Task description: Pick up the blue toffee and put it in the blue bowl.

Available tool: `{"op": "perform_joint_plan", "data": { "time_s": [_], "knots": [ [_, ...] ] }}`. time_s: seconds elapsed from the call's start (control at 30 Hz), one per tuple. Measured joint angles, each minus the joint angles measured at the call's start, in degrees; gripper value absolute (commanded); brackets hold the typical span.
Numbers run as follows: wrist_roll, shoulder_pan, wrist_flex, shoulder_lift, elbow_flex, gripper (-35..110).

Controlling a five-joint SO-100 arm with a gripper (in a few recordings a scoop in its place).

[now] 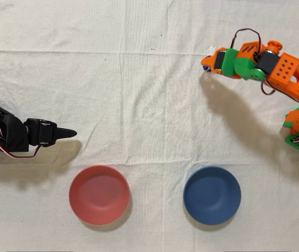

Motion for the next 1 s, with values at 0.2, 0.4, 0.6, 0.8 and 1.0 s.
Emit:
{"op": "perform_joint_plan", "data": {
  "time_s": [0.2,0.4,0.6,0.8,1.0],
  "knots": [
    [-1.14,-5.54,5.45,4.22,-6.06,12],
    [-2.72,-13.89,8.44,6.5,-11.16,12],
    [-2.55,-23.29,11.07,6.59,-16.61,12],
    [-0.97,-33.75,14.68,6.5,-22.06,12],
    [2.02,-44.91,16.52,6.5,-25.05,11]
  ]
}}
